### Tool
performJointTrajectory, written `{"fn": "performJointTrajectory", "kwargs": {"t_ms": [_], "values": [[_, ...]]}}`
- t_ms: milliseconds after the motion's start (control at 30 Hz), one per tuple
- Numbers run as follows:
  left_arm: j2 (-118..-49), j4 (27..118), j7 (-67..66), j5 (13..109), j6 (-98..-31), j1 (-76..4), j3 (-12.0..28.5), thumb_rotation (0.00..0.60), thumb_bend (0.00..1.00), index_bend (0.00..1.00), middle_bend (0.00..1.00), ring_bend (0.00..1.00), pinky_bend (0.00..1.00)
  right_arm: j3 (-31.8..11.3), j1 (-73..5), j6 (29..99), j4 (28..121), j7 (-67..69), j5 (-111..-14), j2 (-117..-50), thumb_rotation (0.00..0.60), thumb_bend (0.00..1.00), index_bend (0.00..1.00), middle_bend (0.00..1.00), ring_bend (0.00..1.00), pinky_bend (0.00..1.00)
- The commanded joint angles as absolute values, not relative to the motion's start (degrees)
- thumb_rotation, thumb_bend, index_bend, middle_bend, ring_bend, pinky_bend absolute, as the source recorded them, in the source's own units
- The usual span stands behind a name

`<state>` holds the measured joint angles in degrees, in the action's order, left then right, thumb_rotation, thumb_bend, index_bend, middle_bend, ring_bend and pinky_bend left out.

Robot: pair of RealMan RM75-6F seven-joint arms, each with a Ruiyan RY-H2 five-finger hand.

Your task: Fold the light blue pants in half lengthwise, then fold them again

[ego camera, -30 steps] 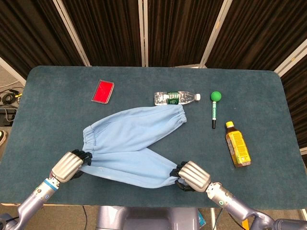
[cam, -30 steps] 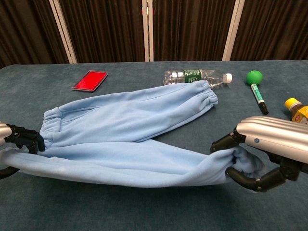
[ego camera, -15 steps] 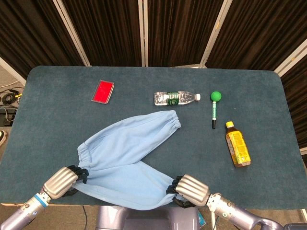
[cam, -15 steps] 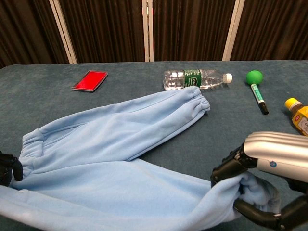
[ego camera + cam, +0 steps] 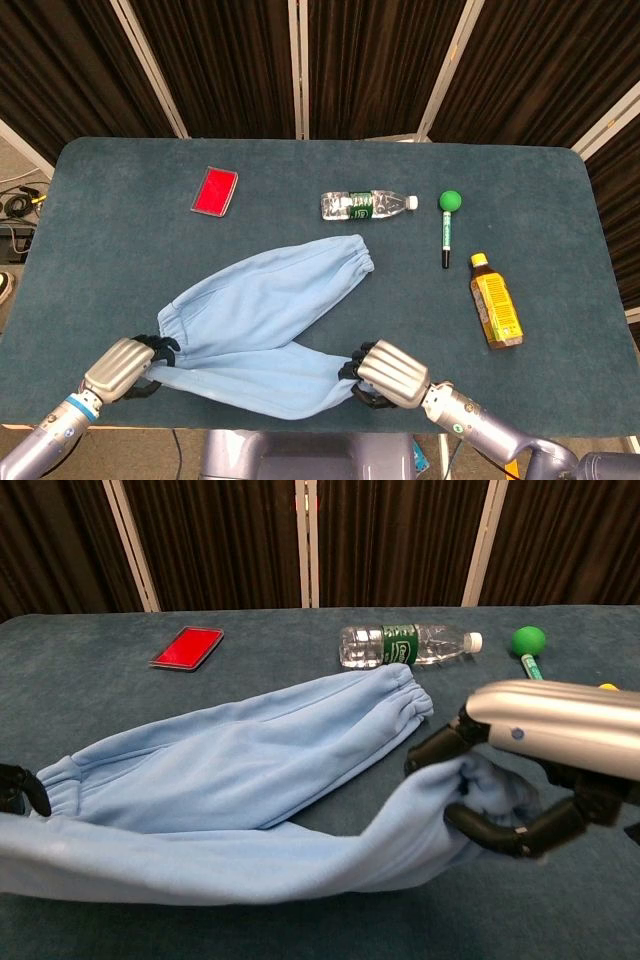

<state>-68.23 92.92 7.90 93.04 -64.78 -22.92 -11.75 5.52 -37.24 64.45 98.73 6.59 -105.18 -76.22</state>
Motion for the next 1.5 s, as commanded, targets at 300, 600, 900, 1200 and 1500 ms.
{"fn": "performJointTrajectory", "kwargs": {"t_ms": [300,600,900,1200,1500], "values": [[-66.16,97.92,3.87,79.66,-59.85,-25.07,-4.16,0.6,0.57,0.63,0.24,0.25,0.31,-5.53,-43.59,54.87,97.06,-2.99,-92.52,-78.72,0.6,0.55,0.63,0.62,0.56,0.53],[-66.59,98.34,0.51,69.14,-55.76,-26.85,-0.3,0.6,0.57,0.62,0.21,0.21,0.25,-11.57,-49.54,48.65,89.87,-10.75,-83.9,-84.64,0.6,0.55,0.63,0.61,0.56,0.53],[-68.1,96.84,-4.16,59.9,-52.96,-28.88,2.23,0.6,0.57,0.61,0.11,0.09,0.13,-13.39,-54.96,43.92,79.85,-15.14,-79.91,-90.75,0.6,0.55,0.63,0.61,0.56,0.53],[-70.53,93.9,-7.25,54.48,-51.42,-30.59,3.49,0.6,0.56,0.4,0.01,0.01,0.07,-15.24,-58.56,40.93,71.29,-16.97,-73.64,-95.39,0.6,0.4,0.31,0.31,0.46,0.38],[-70.83,92.19,-4.98,55.36,-50.3,-30.32,3.78,0.6,0.52,0.0,0.0,0.0,0.0,-16.09,-58.2,44.01,71.1,-17.55,-71.14,-95.96,0.6,0.0,0.0,0.0,0.0,0.1]]}}
